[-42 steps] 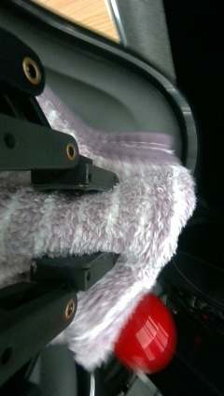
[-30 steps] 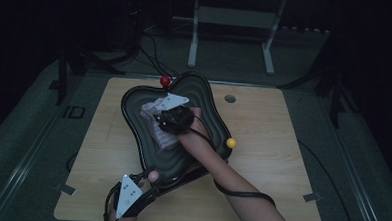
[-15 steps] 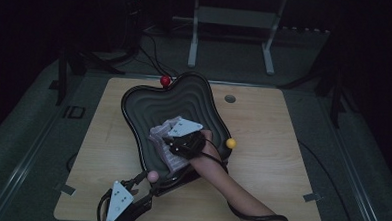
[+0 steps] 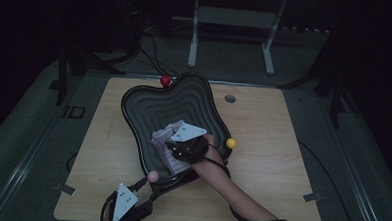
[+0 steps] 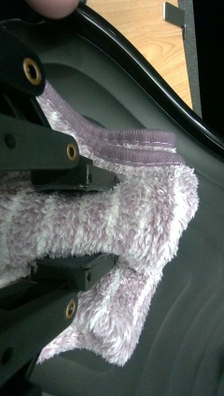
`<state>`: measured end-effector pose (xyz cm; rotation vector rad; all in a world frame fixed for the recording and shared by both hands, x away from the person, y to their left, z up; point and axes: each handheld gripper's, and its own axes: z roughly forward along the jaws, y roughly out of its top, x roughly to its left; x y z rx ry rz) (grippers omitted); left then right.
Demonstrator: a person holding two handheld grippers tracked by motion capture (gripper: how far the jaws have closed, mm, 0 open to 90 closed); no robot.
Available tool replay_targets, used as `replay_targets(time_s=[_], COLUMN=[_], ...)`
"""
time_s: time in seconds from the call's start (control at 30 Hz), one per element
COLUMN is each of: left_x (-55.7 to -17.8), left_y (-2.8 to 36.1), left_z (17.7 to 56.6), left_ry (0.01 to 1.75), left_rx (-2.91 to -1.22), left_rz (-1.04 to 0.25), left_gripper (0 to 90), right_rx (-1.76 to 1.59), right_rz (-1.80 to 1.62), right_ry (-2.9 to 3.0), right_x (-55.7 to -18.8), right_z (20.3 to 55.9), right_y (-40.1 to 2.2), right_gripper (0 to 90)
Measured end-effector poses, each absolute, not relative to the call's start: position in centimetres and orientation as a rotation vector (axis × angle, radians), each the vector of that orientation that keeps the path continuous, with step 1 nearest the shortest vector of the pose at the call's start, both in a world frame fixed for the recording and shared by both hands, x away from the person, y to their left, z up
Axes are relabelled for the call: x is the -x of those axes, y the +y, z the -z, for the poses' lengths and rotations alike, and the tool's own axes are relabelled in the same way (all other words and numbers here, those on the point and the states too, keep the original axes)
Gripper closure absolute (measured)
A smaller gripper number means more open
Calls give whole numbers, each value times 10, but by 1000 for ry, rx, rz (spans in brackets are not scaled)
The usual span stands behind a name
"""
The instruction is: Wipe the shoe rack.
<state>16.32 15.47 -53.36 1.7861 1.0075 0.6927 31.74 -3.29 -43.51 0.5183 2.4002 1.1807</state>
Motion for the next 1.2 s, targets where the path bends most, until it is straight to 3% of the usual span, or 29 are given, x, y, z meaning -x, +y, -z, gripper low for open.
replay_targets(time_s=[0.4, 0.63, 1.2], left_x=[-185, -188, -188], left_y=[154, 148, 147], left_z=[545, 547, 548], left_ry=[1046, 1022, 1012], left_rx=[-1788, -1789, -1788], left_rz=[-622, -617, -628], left_gripper=[582, 733, 740], right_rx=[-520, -505, -526], right_rz=[-1196, -1171, -1212], right_ry=[2395, 2426, 2494], right_x=[-310, -307, -297], right_z=[441, 441, 446], right_y=[-39, -42, -60], right_gripper=[639, 640, 666])
